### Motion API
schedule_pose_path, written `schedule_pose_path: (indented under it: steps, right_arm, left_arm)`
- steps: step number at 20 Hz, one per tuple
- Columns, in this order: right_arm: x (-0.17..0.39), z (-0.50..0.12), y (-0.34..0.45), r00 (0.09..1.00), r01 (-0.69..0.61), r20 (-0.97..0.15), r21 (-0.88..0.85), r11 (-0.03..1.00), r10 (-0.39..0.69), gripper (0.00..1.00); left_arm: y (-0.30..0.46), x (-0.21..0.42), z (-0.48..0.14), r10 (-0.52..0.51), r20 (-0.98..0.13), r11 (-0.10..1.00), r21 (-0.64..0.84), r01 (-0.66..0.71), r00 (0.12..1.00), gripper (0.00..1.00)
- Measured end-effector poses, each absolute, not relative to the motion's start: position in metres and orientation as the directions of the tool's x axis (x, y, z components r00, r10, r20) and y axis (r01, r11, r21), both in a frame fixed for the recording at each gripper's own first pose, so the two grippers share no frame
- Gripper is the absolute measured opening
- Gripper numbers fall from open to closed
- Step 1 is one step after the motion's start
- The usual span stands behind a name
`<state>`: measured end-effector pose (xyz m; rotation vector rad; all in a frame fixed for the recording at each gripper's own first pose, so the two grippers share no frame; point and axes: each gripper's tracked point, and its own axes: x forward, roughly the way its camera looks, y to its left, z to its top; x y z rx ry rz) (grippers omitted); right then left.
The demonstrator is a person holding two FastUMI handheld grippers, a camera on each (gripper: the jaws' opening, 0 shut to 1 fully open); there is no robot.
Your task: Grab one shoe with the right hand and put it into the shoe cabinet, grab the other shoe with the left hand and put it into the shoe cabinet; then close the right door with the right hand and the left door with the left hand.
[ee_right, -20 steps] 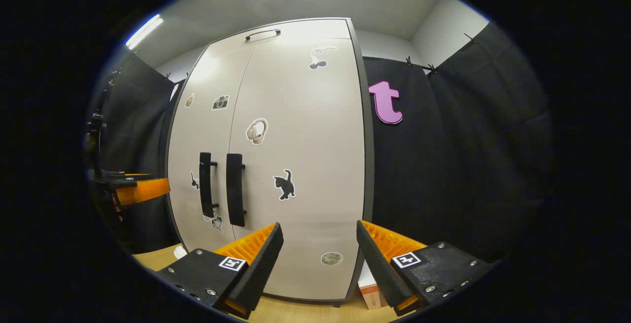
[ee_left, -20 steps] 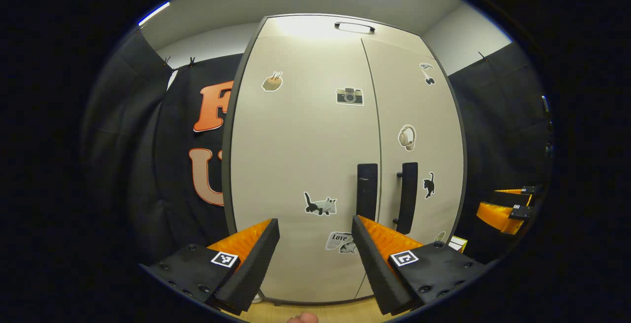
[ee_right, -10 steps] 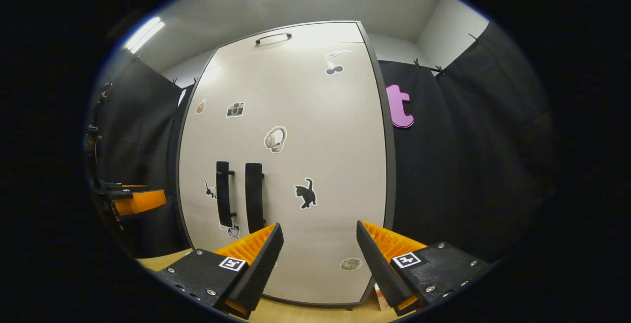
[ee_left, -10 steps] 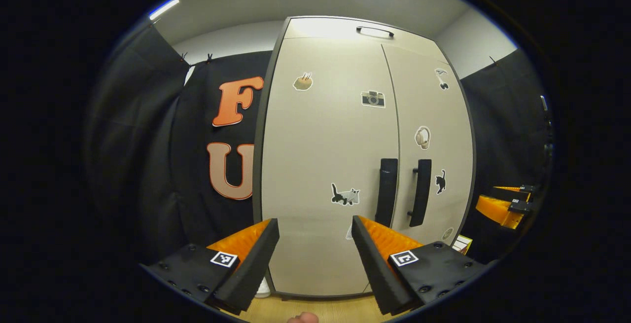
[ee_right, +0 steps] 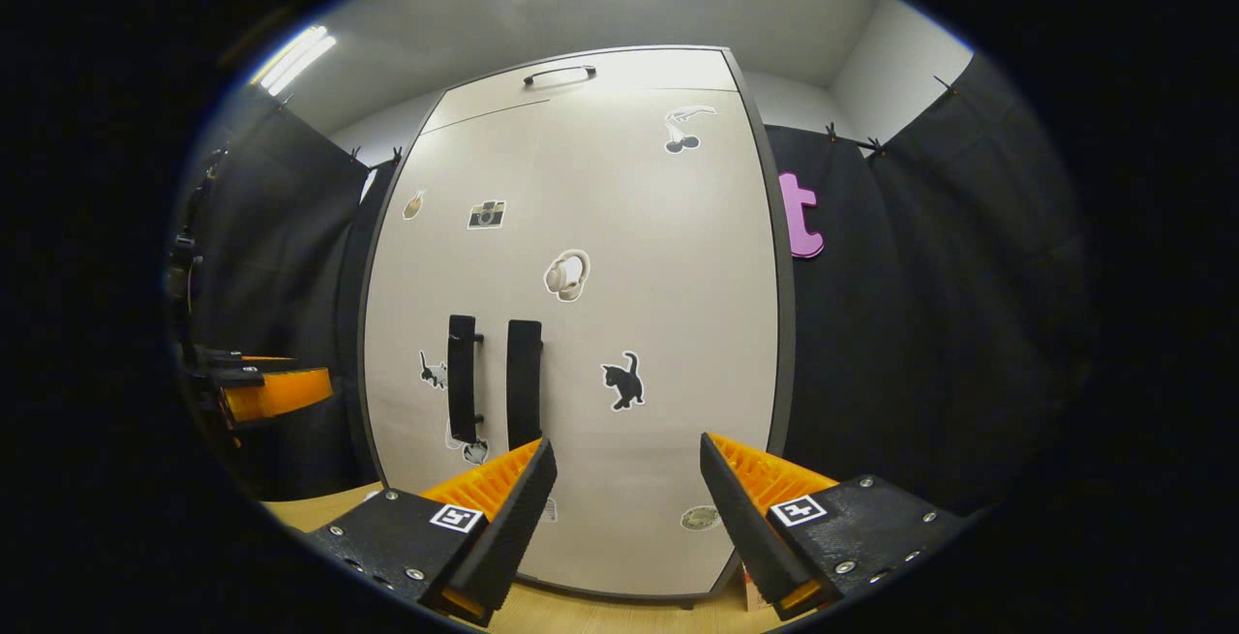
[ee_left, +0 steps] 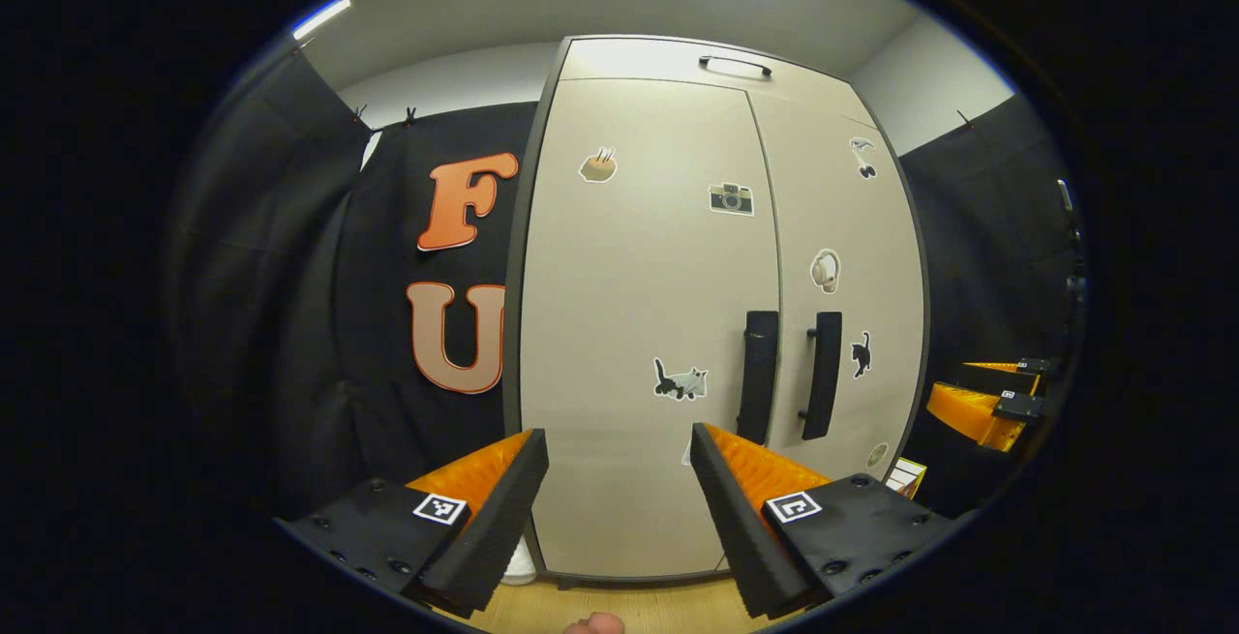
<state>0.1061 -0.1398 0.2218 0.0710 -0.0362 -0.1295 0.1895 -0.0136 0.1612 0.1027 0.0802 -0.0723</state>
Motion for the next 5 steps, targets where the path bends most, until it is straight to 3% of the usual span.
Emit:
schedule_pose_path:
  steps: [5]
  right_arm:
    - [0.1042,0.225,-0.1377,0.991,0.123,0.039,0.075,0.99,-0.127,0.92]
  left_arm:
    - [-0.0142,0.188,0.1641,-0.069,-0.076,0.991,0.108,0.077,0.995,0.97]
